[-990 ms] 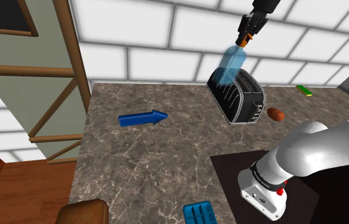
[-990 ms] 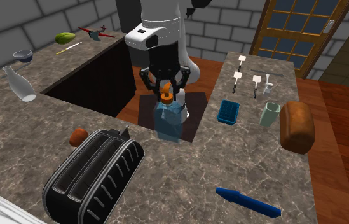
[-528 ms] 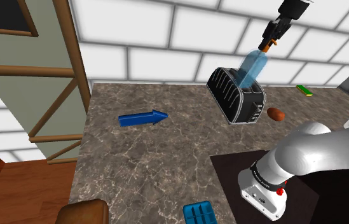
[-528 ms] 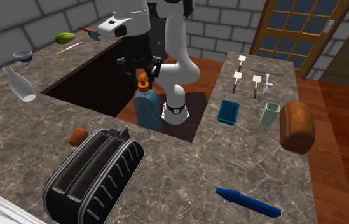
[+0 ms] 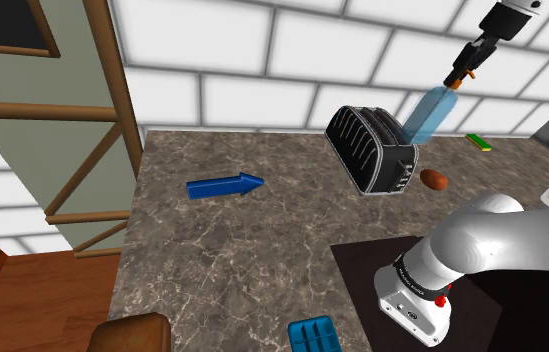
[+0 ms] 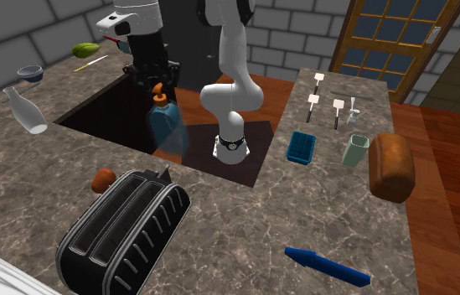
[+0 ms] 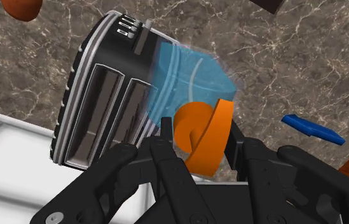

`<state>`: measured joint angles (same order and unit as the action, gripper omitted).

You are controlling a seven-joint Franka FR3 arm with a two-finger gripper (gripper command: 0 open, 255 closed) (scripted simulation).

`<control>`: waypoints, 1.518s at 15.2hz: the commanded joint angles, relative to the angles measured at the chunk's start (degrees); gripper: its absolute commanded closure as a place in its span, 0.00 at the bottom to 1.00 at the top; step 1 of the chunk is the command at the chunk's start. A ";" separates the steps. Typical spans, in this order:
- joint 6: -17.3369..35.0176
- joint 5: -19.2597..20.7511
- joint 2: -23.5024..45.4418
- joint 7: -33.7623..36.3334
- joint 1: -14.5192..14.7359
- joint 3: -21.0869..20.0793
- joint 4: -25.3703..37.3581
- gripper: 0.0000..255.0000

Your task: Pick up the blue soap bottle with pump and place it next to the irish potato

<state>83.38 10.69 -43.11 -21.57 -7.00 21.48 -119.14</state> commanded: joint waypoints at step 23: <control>-5.74 13.34 6.60 -34.40 3.25 33.87 22.53 1.00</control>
<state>78.33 23.77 -37.28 -54.08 -4.53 53.41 -98.80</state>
